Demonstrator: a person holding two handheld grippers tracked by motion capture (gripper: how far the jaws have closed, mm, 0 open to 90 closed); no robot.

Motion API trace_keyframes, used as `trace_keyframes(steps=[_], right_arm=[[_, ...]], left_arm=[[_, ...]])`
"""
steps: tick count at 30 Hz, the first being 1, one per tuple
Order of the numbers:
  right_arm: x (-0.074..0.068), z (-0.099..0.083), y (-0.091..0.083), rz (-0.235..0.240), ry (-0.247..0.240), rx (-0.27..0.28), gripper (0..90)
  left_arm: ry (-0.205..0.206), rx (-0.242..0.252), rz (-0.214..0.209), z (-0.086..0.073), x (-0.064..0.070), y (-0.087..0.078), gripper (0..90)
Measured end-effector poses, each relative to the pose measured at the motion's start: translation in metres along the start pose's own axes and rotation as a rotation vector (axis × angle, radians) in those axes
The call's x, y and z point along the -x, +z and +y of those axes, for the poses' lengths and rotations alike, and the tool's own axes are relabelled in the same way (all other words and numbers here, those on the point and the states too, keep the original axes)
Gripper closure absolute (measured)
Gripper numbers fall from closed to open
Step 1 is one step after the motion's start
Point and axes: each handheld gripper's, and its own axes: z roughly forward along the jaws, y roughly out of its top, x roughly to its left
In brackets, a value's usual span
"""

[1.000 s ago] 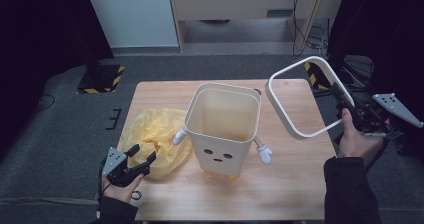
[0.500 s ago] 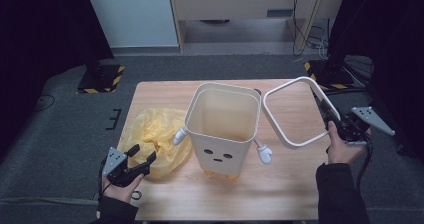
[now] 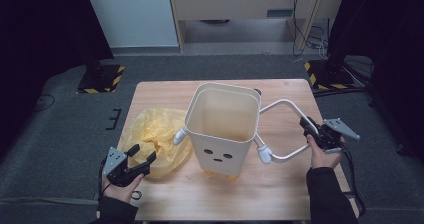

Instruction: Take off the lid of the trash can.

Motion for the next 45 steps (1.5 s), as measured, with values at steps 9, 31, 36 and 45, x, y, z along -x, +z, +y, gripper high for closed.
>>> trace_keyframes(steps=[9,31,36,45], right_arm=[[0.012,-0.030,0.011,0.004,0.009,-0.147,72.7],[0.032,-0.057,0.003,-0.073,-0.059,-0.374,64.1],[0.028,-0.053,0.002,-0.045,-0.030,-0.339,53.2],[0.021,-0.049,0.002,-0.012,-0.062,-0.318,38.6]], left_arm=[[0.003,0.003,0.002,0.000,-0.001,-0.001,28.1],[0.019,0.008,0.013,0.001,-0.001,-0.003,28.7],[0.052,0.027,0.029,0.005,-0.002,-0.005,28.9],[0.117,0.091,0.048,0.025,0.003,-0.008,29.9]])
